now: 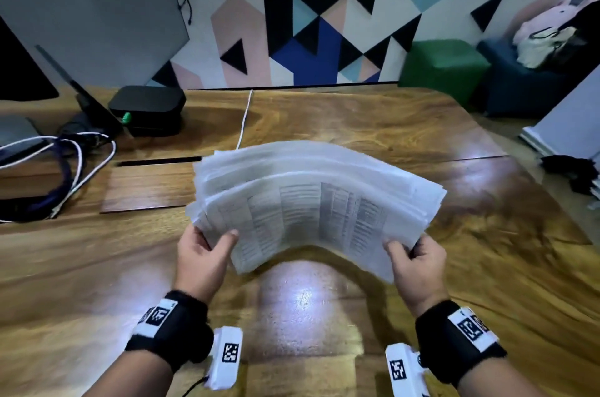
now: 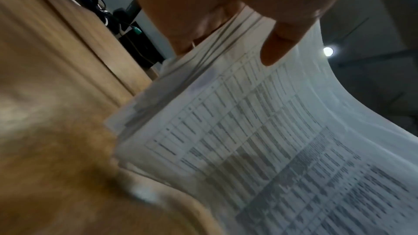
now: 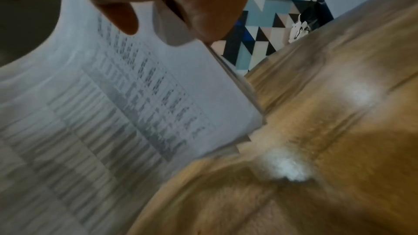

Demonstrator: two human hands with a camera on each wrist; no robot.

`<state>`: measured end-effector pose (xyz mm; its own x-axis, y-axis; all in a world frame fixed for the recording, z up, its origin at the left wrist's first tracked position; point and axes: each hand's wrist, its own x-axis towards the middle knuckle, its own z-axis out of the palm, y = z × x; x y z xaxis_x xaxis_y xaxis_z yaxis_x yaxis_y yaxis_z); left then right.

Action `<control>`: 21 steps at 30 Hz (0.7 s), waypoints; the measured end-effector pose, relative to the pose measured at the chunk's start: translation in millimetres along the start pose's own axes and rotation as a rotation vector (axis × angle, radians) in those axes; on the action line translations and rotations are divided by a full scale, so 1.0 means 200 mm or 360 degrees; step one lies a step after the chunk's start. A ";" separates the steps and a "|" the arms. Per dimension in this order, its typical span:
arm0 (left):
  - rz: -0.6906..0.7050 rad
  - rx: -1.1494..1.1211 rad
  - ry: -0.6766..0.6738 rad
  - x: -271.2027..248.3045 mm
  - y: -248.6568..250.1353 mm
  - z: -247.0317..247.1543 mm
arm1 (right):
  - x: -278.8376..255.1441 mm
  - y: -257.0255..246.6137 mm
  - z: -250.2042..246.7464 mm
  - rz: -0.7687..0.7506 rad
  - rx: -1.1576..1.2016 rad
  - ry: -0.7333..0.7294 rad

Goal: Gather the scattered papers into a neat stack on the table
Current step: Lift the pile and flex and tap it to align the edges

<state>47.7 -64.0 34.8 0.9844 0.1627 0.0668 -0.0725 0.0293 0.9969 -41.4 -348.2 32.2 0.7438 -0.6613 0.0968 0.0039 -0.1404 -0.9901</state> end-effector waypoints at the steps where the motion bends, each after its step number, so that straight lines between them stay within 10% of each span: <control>1: -0.0023 0.0000 0.0006 -0.01 -0.02 0.00 | 0.01 0.01 0.01 0.0044 0.0011 -0.0012; 6: -0.0314 0.0135 0.0058 -0.02 -0.20 0.06 | 0.03 0.04 0.12 0.0284 0.0031 0.0041; 13: -0.0053 0.0052 0.0023 0.05 -0.07 0.03 | 0.07 -0.03 0.07 0.0038 0.0077 0.0009; 21: -0.0142 0.0067 0.0040 0.03 -0.12 0.00 | 0.04 0.05 0.07 0.0279 -0.0006 0.0005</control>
<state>55.2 -63.9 10.5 0.9823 0.1861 -0.0226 0.0224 0.0032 0.9997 -26.7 -344.1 22.1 0.7307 -0.6784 -0.0768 -0.1282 -0.0258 -0.9914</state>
